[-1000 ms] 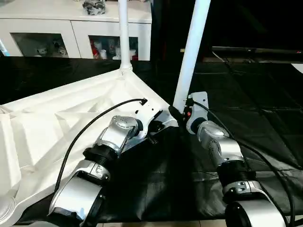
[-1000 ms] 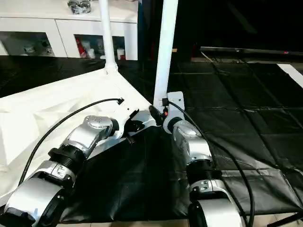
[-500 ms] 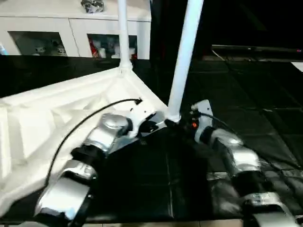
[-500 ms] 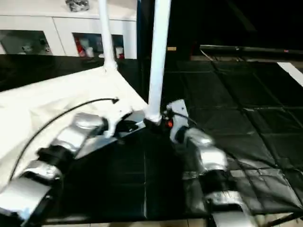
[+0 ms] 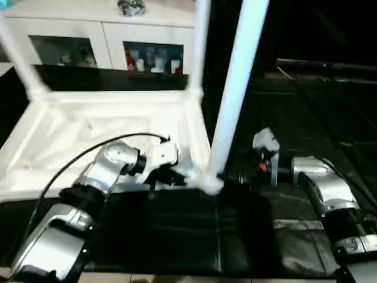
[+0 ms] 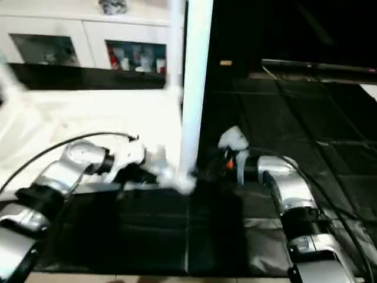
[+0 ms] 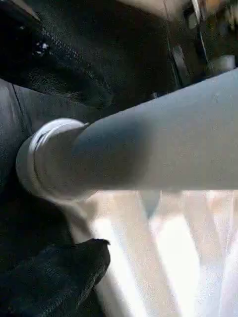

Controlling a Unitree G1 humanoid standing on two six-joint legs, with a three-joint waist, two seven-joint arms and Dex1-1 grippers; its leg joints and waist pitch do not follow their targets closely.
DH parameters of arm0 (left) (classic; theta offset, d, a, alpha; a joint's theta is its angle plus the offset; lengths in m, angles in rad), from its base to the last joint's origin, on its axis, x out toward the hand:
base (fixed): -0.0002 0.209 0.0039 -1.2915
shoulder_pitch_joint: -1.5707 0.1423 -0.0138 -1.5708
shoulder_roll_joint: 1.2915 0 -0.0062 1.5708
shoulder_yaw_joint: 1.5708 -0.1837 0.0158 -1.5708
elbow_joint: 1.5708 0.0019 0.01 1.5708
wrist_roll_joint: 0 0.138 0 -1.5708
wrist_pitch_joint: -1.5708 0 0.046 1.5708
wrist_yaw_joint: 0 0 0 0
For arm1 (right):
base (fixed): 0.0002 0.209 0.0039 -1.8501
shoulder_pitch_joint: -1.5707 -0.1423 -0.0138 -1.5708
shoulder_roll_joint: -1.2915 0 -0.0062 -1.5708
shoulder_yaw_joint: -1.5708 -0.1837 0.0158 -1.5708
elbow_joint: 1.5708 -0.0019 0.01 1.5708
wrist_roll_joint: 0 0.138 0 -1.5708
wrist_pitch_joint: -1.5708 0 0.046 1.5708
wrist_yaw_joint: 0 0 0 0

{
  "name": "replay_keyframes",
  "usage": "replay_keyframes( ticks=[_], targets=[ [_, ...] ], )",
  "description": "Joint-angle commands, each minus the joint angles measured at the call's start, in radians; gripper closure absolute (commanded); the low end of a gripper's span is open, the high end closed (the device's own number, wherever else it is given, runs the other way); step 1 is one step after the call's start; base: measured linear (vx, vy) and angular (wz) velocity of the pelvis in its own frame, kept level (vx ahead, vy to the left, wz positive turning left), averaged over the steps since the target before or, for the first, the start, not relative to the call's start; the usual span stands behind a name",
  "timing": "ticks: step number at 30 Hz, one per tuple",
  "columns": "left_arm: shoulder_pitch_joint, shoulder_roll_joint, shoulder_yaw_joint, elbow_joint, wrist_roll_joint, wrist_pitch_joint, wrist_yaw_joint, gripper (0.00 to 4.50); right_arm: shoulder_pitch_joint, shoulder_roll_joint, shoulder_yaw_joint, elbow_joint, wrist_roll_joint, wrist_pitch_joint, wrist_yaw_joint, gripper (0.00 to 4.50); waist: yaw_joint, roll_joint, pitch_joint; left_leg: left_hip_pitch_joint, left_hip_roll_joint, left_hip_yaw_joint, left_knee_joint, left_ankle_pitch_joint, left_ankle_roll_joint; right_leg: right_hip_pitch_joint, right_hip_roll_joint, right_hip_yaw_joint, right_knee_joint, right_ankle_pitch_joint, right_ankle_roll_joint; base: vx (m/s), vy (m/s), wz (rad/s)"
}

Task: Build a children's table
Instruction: Rotate leg to tighten

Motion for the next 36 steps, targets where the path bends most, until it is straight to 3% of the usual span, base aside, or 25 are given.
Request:
replay_keyframes(
  ticks=[1, 4, 11, 21, 22, 29, 32, 35, 36],
  targets=[
    [0.01, 0.001, -0.053, -0.036, 0.008, -0.028, -0.068, 4.5, -0.011, -0.015, 0.032, -0.026, 0.015, 0.005, 0.069, 0.35, -0.002, 0.003, -0.061, 0.008, 0.038, -0.007, -0.065, -0.163, 0.057, 0.056, -0.063, 0.055, -0.056, -0.137, -0.252, 0.0, 0.0, 0.0],
    [0.017, 0.006, -0.059, -0.051, -0.002, -0.045, -0.101, 4.5, -0.014, -0.007, 0.054, -0.002, 0.005, -0.015, 0.095, 0.35, 0.002, 0.001, -0.062, 0.008, 0.038, -0.008, -0.066, -0.165, 0.047, 0.056, -0.065, 0.056, -0.056, -0.157, -0.247, 0.0, 0.0, 0.0],
    [0.037, 0.013, -0.069, -0.107, -0.016, -0.038, -0.136, 4.5, -0.021, 0.006, 0.063, 0.021, 0.007, -0.023, 0.119, 1.21, 0.003, 0.0, -0.062, 0.007, 0.038, -0.008, -0.066, -0.157, 0.041, 0.056, -0.064, 0.056, -0.054, -0.155, -0.241, 0.0, 0.0, 0.0],
    [0.046, 0.019, -0.072, -0.128, -0.02, -0.034, -0.15, 4.5, -0.022, 0.004, 0.074, 0.024, 0.021, -0.009, 0.168, 1.88, 0.002, -0.002, -0.064, 0.006, 0.036, -0.007, -0.063, -0.143, 0.049, 0.057, -0.062, 0.055, -0.052, -0.146, -0.241, 0.0, 0.0, 0.0],
    [0.046, 0.02, -0.073, -0.129, -0.02, -0.033, -0.15, 4.5, -0.022, 0.003, 0.075, 0.024, 0.022, -0.007, 0.171, 2.11, 0.003, -0.001, -0.064, 0.006, 0.036, -0.007, -0.063, -0.143, 0.049, 0.056, -0.062, 0.055, -0.052, -0.146, -0.241, 0.0, 0.0, 0.0],
    [0.048, 0.016, -0.061, -0.127, -0.025, -0.004, -0.135, 4.5, -0.011, 0.011, 0.067, 0.014, 0.037, 0.019, 0.173, 2.39, 0.003, 0.0, -0.064, 0.006, 0.035, -0.008, -0.063, -0.146, 0.047, 0.057, -0.061, 0.055, -0.052, -0.152, -0.242, 0.0, 0.0, 0.0],
    [0.033, -0.025, -0.027, -0.103, -0.019, 0.052, -0.026, 4.5, 0.01, 0.039, 0.041, -0.013, 0.047, 0.045, 0.092, 2.41, 0.002, 0.0, -0.062, 0.006, 0.035, -0.008, -0.063, -0.153, 0.038, 0.056, -0.061, 0.055, -0.053, -0.164, -0.239, 0.0, 0.0, 0.0],
    [0.014, -0.08, 0.01, -0.083, -0.019, 0.131, 0.098, 4.5, 0.041, 0.092, 0.009, -0.038, 0.034, 0.063, -0.064, 2.41, -0.002, -0.003, -0.056, 0.005, 0.032, -0.01, -0.067, -0.192, 0.018, 0.055, -0.064, 0.056, -0.066, -0.263, -0.208, 0.0, 0.0, 0.0],
    [0.013, -0.083, 0.011, -0.082, -0.019, 0.133, 0.103, 4.5, 0.042, 0.094, 0.007, -0.038, 0.033, 0.064, -0.072, 2.41, -0.003, -0.004, -0.054, 0.01, 0.031, -0.012, -0.068, -0.217, 0.01, 0.051, -0.065, 0.055, -0.074, -0.329, -0.183, 0.0, 0.0, 0.0]
  ],
)
